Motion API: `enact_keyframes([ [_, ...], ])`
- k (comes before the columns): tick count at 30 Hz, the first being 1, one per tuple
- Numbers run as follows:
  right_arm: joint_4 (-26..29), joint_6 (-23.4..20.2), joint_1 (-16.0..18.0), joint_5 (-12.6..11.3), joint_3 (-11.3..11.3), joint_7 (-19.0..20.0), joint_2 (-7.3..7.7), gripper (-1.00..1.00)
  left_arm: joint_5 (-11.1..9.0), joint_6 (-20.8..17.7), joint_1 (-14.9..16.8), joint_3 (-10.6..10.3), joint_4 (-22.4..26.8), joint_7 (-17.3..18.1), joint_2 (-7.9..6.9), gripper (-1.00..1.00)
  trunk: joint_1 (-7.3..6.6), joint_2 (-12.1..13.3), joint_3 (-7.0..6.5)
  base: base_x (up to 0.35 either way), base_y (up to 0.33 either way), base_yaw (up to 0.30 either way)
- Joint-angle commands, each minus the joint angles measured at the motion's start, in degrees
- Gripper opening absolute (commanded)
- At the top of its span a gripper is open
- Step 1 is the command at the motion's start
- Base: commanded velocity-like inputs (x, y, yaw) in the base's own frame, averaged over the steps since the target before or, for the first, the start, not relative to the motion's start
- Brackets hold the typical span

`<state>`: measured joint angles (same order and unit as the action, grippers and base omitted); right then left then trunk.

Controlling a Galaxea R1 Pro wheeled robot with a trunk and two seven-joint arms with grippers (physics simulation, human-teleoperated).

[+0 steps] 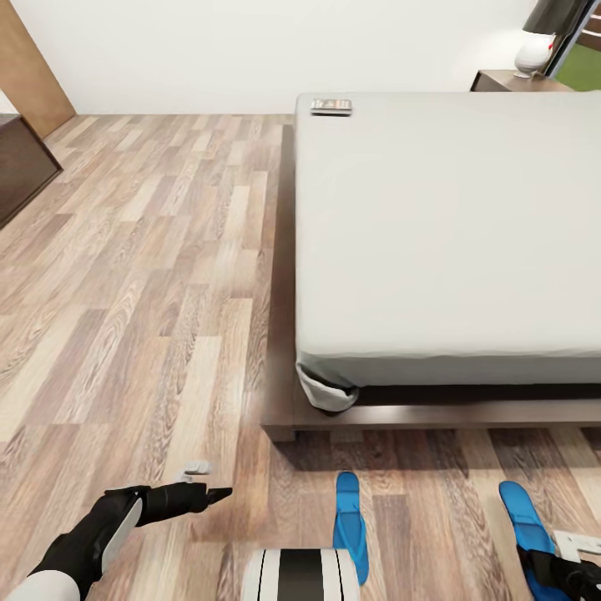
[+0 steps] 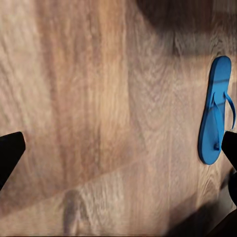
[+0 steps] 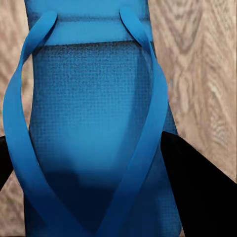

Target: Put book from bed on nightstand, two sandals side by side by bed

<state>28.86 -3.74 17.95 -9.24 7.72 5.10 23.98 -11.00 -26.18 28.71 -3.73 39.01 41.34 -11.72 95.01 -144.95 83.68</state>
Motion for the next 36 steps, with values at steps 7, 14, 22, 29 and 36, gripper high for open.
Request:
enact_keyframes([
  [7,0.1,-0.4,0.0,-0.5,0.2,0.2,-0.07,-1.0,-0.6,-0.5,0.0,-0.2,0.0,0.0,-0.11,1.0,-0.01,0.0,0.04,0.0,0.289,0.0],
  [14,0.2,-0.5,0.0,-0.5,0.3,0.2,-0.08,-1.0,-0.6,-0.5,0.0,-0.2,0.0,-0.1,-0.07,1.0,-0.01,0.0,0.04,0.0,0.289,0.0],
  [22,0.2,-0.4,0.0,-0.4,0.4,0.3,-0.07,-1.0,-0.6,-0.5,0.0,-0.3,0.0,-0.2,-0.04,1.0,-0.01,0.0,0.04,0.0,0.289,0.0],
  [29,0.2,-0.4,0.0,-0.3,0.4,0.3,-0.07,-1.0,-0.6,-0.5,0.0,-0.3,0.0,-0.3,-0.05,1.0,-0.01,0.0,0.04,0.0,0.289,0.0],
  [36,2.2,-1.1,0.1,-0.4,0.4,0.1,-0.01,-1.0,-0.6,-0.5,0.0,-0.3,0.0,-0.3,-0.02,1.0,-0.01,0.0,0.04,0.0,0.223,0.0],
])
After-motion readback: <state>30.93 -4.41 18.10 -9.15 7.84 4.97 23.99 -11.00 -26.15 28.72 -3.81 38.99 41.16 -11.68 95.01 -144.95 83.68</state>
